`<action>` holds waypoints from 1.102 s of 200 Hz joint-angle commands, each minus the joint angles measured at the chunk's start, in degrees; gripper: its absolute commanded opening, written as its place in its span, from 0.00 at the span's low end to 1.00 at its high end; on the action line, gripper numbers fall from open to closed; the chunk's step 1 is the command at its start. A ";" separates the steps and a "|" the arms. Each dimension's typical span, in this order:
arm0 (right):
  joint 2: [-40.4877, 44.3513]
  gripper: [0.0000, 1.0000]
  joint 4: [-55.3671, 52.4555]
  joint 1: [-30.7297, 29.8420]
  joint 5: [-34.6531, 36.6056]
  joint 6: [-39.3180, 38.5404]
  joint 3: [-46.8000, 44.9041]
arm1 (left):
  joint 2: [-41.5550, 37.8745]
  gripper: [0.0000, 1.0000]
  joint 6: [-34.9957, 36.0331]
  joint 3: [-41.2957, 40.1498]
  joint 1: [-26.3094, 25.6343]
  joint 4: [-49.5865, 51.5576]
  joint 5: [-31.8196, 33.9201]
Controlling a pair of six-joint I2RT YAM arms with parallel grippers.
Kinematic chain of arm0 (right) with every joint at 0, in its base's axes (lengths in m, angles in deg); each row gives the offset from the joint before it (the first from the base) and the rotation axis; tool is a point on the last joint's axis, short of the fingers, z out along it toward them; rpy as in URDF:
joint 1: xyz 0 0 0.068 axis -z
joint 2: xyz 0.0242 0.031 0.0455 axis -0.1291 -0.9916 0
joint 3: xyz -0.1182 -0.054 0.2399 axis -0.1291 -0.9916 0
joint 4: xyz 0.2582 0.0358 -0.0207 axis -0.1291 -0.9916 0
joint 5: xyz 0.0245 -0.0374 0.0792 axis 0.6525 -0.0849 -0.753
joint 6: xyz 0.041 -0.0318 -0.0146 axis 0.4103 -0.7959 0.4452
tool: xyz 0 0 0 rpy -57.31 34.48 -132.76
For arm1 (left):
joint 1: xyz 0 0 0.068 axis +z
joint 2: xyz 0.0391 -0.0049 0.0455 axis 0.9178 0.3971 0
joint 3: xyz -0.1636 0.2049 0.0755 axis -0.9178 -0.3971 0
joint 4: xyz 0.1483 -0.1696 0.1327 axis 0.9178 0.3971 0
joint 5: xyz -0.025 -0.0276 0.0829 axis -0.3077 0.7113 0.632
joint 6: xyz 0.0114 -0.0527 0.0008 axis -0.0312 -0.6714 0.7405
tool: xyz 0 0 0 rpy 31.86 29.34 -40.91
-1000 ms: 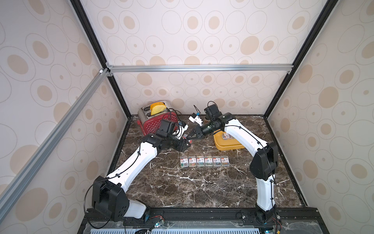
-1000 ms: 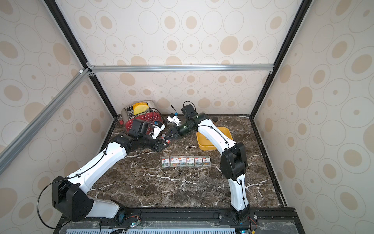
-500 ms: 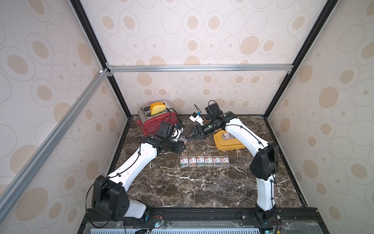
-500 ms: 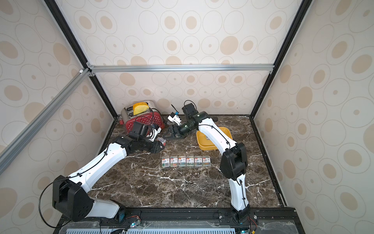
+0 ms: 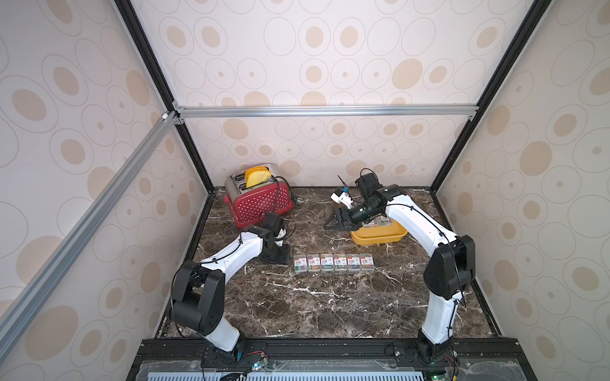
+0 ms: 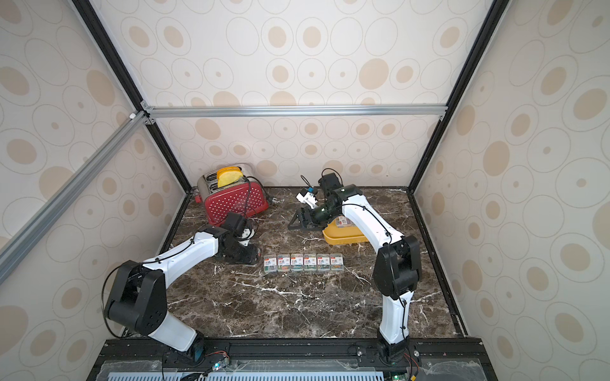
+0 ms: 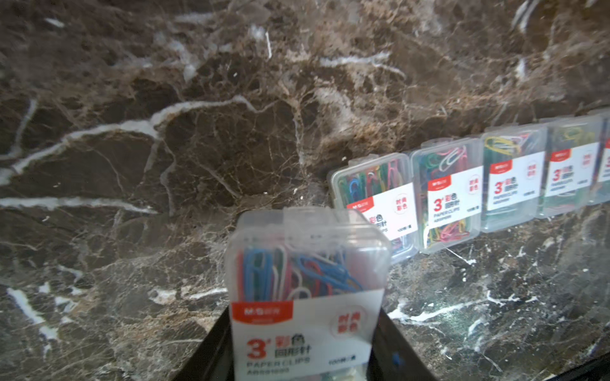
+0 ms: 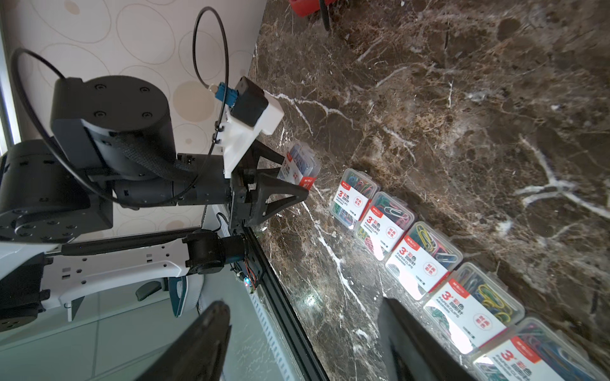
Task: Take the paper clips out of the storage box
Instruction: Place the boxed paper clips at the center of the board.
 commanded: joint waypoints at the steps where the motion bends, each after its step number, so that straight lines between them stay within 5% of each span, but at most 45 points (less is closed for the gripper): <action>1: 2.03 0.76 -0.46 -0.02 0.25 -1.45 -0.54 | 1.99 0.30 -0.67 0.99 0.06 1.67 1.80; 91: 1.87 0.75 -0.29 0.45 -0.46 -1.55 -0.71 | 6.13 0.34 -0.88 0.09 0.04 -0.48 1.59; 220: 1.59 0.74 1.17 0.50 -1.23 -0.36 -0.90 | 9.08 0.53 -1.46 0.24 0.15 -2.60 0.05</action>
